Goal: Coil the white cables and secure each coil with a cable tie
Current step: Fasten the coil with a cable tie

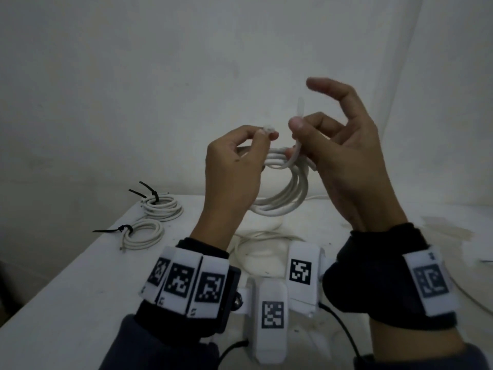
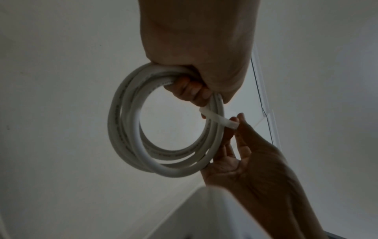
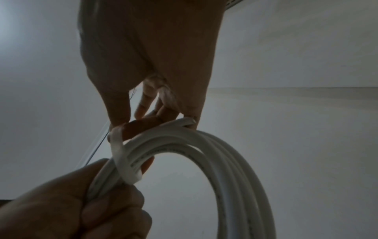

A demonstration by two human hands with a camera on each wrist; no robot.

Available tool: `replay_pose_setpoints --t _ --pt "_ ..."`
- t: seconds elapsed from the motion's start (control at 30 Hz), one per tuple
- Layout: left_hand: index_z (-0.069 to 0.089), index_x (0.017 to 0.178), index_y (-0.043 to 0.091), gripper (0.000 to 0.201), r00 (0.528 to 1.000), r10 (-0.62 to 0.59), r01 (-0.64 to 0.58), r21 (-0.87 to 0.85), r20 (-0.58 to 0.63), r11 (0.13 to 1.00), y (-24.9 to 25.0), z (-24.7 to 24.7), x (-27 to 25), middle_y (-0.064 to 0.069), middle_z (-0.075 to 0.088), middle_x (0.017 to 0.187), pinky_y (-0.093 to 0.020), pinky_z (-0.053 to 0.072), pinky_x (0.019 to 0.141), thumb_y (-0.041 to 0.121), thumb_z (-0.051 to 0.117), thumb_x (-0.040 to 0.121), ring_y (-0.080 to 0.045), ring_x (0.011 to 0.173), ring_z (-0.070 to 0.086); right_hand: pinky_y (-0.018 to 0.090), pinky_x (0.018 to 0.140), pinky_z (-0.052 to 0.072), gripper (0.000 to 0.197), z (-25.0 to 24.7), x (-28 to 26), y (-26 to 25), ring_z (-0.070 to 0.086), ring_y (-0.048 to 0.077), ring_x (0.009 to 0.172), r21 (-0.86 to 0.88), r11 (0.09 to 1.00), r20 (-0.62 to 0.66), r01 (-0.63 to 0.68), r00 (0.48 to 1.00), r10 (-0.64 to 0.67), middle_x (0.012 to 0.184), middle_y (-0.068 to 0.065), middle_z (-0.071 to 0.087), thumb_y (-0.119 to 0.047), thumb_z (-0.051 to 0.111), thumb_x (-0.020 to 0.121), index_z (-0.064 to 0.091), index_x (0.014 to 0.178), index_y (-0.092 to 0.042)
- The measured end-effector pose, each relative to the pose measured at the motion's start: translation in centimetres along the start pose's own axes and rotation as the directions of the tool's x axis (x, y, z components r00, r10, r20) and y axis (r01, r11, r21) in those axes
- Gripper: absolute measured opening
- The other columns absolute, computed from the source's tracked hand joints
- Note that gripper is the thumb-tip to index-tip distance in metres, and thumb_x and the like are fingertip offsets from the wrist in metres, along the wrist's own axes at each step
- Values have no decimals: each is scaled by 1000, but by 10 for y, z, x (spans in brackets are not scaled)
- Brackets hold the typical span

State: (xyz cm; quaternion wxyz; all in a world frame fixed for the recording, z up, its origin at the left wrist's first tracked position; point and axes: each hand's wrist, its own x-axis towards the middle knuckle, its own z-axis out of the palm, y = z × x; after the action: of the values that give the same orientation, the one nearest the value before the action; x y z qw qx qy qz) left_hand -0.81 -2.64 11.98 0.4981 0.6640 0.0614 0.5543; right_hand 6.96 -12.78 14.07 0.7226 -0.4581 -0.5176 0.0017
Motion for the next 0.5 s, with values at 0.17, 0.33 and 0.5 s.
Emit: replay_pose_setpoints --t 0.17,0.33,0.5 --pt "69 78 25 18 997 73 -72 26 -23 997 -1 1 -1 4 72 78 -34 53 67 24 53 86 -16 72 69 22 68 51 14 -5 1 2 64 7 69 0 1000 10 -24 1000 24 71 -5 71 -5 68 84 72 96 -11" --pt "69 77 29 19 991 127 -122 112 -34 986 -1 3 -2 3 72 78 -49 56 70 27 52 85 -21 72 69 28 68 53 17 -5 1 3 70 14 79 -77 997 -10 -23 1000 22 72 4 73 5 63 82 70 68 -3" --pt "70 78 24 20 988 149 -142 166 -32 976 -4 2 0 2 70 74 -49 55 66 28 52 84 -23 70 68 25 63 52 24 -4 2 4 69 18 72 -125 992 9 -24 1000 25 69 8 72 6 62 81 70 64 -10"
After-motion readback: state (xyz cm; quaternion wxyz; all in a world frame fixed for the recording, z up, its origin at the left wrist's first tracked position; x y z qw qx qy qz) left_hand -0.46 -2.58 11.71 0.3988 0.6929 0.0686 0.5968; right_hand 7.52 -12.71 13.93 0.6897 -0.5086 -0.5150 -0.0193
